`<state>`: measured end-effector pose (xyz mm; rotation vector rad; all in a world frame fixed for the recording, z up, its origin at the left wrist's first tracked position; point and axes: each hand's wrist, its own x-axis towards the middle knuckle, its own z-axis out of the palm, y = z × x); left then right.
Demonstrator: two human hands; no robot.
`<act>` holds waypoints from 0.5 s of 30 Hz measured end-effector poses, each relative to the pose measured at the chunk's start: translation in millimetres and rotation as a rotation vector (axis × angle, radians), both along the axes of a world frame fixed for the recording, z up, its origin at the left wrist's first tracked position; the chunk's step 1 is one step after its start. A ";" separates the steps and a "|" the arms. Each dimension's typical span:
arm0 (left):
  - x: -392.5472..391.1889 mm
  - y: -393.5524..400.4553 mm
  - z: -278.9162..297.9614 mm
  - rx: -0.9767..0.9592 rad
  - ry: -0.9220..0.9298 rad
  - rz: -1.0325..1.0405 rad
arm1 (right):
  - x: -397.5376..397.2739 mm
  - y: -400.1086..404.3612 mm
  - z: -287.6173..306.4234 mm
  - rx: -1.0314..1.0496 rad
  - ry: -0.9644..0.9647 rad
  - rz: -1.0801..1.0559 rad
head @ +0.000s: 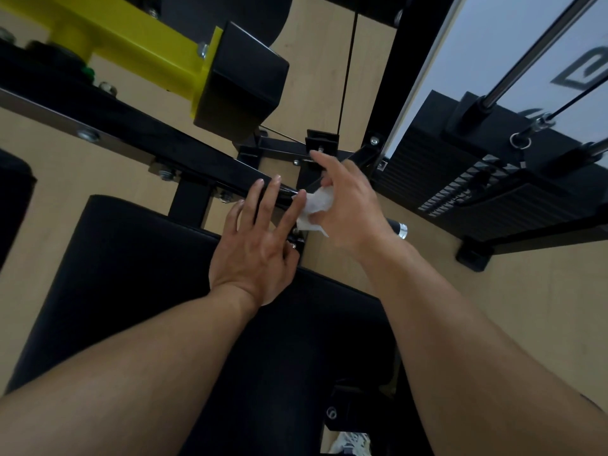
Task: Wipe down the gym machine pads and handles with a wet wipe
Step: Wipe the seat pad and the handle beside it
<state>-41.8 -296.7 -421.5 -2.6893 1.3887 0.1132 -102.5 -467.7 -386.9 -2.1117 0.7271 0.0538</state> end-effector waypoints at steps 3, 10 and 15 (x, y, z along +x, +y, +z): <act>0.5 -0.3 -0.1 -0.013 0.007 0.004 | -0.2 -5.3 -8.1 -0.125 0.111 -0.004; 0.1 0.2 -2.3 -0.068 0.010 0.027 | -15.7 3.6 -4.5 0.401 -0.123 -0.512; 0.5 0.9 -0.9 -0.072 0.019 0.006 | -20.1 8.6 1.8 0.740 -0.123 -0.871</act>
